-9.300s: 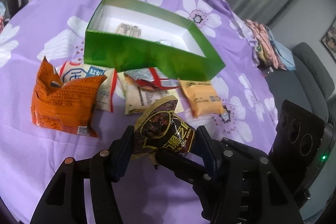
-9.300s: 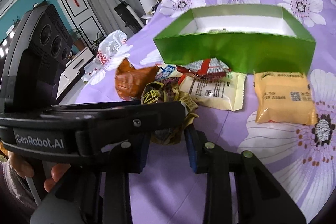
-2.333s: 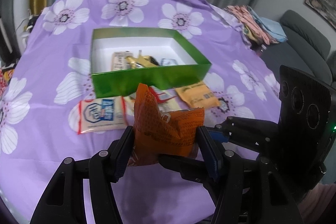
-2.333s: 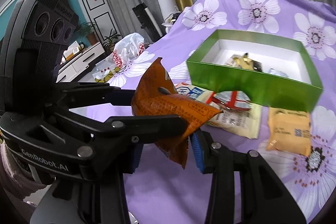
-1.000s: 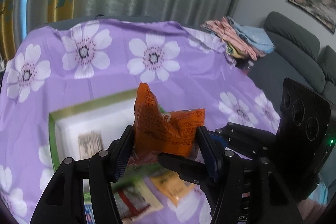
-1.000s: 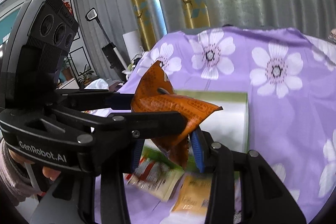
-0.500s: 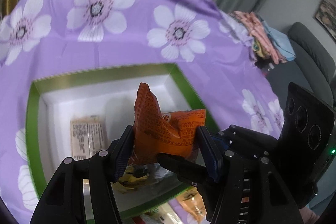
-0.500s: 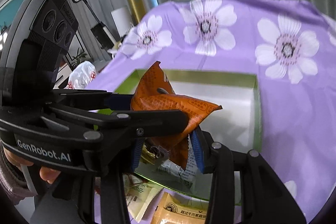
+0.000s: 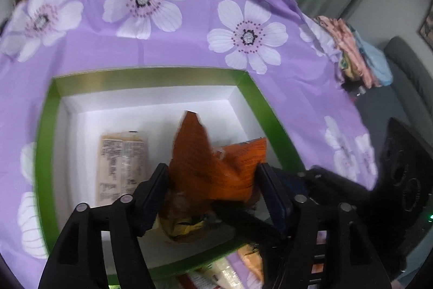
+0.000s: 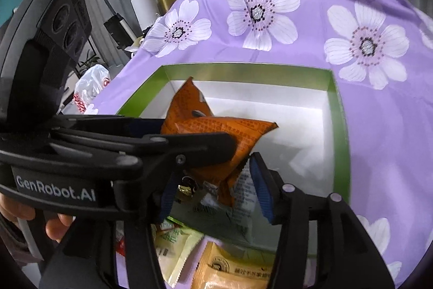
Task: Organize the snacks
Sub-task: 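Lower the orange packet into the green box and open the left tool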
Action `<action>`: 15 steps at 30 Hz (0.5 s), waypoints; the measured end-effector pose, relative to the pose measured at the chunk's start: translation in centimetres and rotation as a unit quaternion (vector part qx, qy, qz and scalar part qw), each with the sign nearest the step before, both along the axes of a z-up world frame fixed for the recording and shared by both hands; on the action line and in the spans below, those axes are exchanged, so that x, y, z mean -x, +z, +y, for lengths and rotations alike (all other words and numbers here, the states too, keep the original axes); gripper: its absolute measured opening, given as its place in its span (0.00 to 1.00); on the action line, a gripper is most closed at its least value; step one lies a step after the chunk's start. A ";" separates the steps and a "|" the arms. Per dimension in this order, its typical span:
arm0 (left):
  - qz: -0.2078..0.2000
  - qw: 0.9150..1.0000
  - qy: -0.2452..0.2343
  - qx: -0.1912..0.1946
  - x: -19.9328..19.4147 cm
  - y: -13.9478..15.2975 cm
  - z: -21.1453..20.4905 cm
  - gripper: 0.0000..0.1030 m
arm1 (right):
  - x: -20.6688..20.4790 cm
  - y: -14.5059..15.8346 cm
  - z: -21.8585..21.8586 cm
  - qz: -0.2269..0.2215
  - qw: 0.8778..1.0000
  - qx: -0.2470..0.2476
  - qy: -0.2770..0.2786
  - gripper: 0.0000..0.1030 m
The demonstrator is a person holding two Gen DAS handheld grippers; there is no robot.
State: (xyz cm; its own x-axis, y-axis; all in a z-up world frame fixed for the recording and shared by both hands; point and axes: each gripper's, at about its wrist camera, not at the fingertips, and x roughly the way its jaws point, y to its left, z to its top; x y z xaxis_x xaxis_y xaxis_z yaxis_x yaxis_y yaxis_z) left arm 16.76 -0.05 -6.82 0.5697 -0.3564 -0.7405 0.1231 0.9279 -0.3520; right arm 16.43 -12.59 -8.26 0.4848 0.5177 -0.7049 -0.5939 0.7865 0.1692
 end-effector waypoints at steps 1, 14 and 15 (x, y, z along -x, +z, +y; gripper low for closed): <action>-0.007 1.000 0.004 -0.014 0.6 0.4 -0.2 0.70 | 0.3 0.1 -0.1 -0.005 1.000 0.005 -0.002 0.55; -0.042 0.993 0.053 -0.094 8.0 3.7 -0.1 0.80 | 6.6 3.2 -5.5 -0.046 0.997 -0.028 -0.055 0.63; -0.042 0.993 0.056 -0.099 8.5 3.8 -0.2 0.80 | 7.2 3.3 -5.8 -0.048 0.997 -0.028 -0.057 0.64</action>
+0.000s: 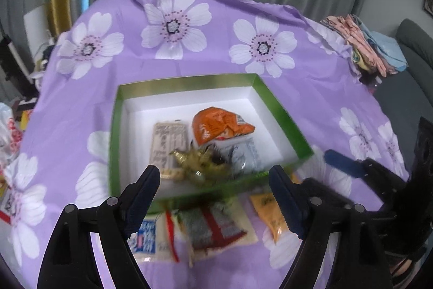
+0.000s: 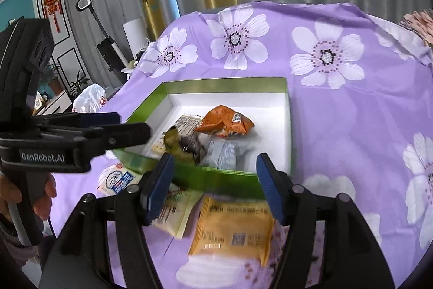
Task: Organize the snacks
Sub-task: 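Lower the orange packet into the green box and open the left tool, then move the left tool to the yellow packet and grasp it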
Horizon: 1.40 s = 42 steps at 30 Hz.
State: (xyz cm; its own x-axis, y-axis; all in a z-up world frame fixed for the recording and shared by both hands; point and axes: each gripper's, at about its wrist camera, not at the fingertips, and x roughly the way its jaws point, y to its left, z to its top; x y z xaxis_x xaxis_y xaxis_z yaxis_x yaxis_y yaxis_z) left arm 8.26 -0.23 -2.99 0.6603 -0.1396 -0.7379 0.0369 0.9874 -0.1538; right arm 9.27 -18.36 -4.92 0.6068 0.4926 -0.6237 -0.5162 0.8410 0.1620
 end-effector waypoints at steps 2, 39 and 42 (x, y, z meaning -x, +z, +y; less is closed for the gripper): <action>0.001 1.000 0.007 -0.006 1.2 0.2 0.0 0.80 | 1.2 0.3 -0.6 -0.004 1.000 0.000 -0.004 0.67; 0.051 0.985 -0.073 0.145 8.5 -6.4 -4.7 0.81 | 7.5 -5.5 -7.0 0.052 0.998 0.021 -0.036 0.72; 0.054 0.985 -0.077 0.141 7.5 -6.7 -5.5 0.81 | 6.7 -5.9 -7.1 0.057 0.998 0.014 -0.032 0.70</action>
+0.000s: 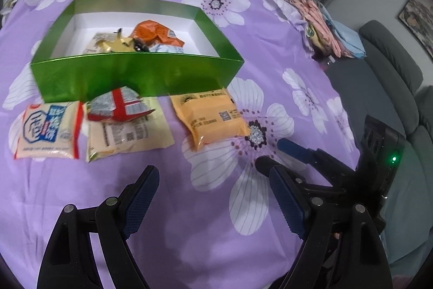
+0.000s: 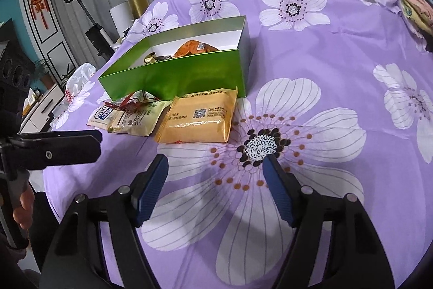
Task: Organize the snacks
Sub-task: 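Move the left tool to the yellow packet and grasp it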
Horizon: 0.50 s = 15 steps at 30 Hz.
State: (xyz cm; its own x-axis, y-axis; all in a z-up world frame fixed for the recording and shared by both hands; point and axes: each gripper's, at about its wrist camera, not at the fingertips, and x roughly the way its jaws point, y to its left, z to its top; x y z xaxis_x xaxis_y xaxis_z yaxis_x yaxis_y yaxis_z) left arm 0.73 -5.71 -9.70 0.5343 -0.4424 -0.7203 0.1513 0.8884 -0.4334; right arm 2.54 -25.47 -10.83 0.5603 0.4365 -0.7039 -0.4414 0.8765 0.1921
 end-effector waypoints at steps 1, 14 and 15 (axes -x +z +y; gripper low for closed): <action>0.001 1.000 -0.001 -0.005 -0.3 -0.1 -0.3 0.81 | -0.3 -0.2 0.0 0.003 1.000 -0.003 0.000 0.70; 0.022 1.000 -0.003 0.005 -5.3 -1.5 -1.8 0.81 | -4.4 -1.9 1.0 0.049 0.997 -0.038 0.039 0.60; 0.022 1.000 -0.002 0.006 -5.6 -1.6 -1.8 0.81 | -4.6 -1.9 1.1 0.048 0.997 -0.038 0.042 0.60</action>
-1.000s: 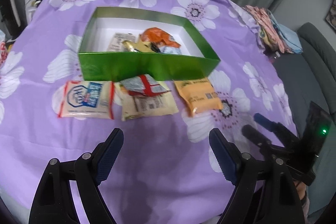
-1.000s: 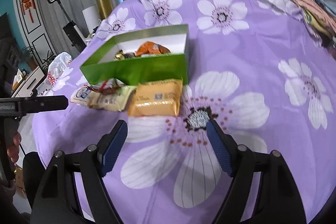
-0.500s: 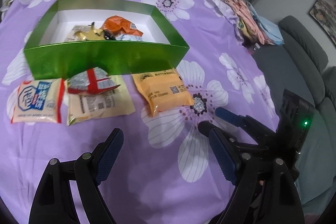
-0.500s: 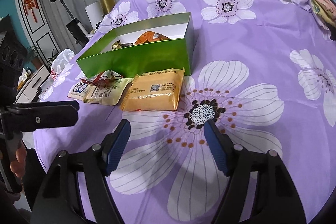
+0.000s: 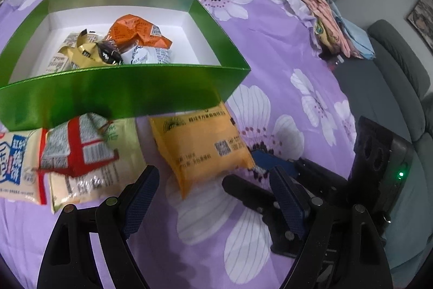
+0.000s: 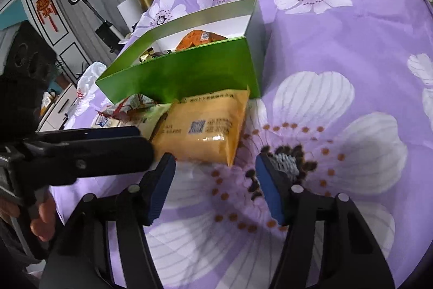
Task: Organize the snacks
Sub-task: 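Move the left tool to the yellow packet and grasp it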
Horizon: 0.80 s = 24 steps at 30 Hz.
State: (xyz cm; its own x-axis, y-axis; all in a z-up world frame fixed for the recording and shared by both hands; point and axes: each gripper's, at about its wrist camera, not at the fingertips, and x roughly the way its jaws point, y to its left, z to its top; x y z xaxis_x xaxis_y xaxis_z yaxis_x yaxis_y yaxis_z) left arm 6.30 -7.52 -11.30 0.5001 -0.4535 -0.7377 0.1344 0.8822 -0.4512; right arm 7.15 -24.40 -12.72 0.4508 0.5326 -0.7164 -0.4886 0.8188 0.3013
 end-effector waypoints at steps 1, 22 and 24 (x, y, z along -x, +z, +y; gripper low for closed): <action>0.001 1.000 0.001 0.003 -0.3 -0.1 0.0 0.81 | -0.3 0.1 0.2 0.000 1.000 0.003 0.005 0.60; 0.018 1.000 -0.015 -0.001 -2.9 -1.6 -0.4 0.58 | -2.9 -0.5 2.0 0.024 0.998 0.018 0.063 0.44; 0.014 1.000 -0.016 -0.010 -2.8 -1.5 -0.5 0.58 | -2.7 -0.4 2.3 0.016 0.997 0.029 0.068 0.41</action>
State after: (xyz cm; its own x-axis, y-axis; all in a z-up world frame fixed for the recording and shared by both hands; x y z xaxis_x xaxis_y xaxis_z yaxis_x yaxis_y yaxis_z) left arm 9.09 -8.02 -12.84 0.4643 -0.4540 -0.7605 0.1494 0.8865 -0.4380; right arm 9.80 -22.10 -13.10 0.3536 0.5448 -0.7603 -0.5866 0.7623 0.2734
